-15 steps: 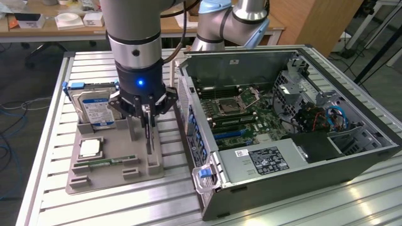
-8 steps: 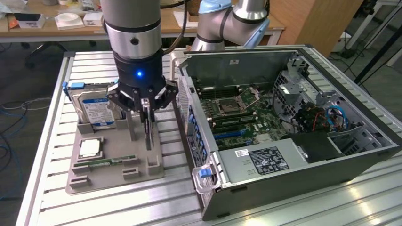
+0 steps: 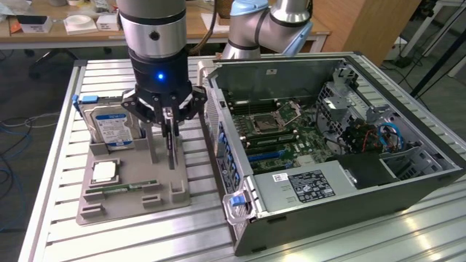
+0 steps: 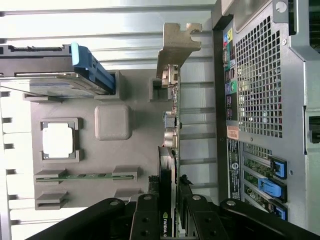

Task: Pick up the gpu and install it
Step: 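Pick up the gpu and move the gpu toward the slot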

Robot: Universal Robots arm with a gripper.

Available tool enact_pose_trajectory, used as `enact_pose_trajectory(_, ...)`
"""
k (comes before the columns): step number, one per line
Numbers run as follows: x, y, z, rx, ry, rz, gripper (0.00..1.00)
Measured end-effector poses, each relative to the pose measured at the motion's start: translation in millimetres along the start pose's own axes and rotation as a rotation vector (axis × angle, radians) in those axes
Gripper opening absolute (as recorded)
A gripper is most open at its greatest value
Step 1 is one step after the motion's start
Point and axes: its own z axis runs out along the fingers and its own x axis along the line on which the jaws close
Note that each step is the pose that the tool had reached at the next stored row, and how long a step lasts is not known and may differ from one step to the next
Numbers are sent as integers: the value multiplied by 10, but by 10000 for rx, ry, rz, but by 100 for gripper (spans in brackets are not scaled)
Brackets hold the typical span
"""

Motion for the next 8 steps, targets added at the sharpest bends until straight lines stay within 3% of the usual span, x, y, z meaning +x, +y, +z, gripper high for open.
enact_pose_trajectory(8, -3, 5, -123, 1, 1, 0, 26)
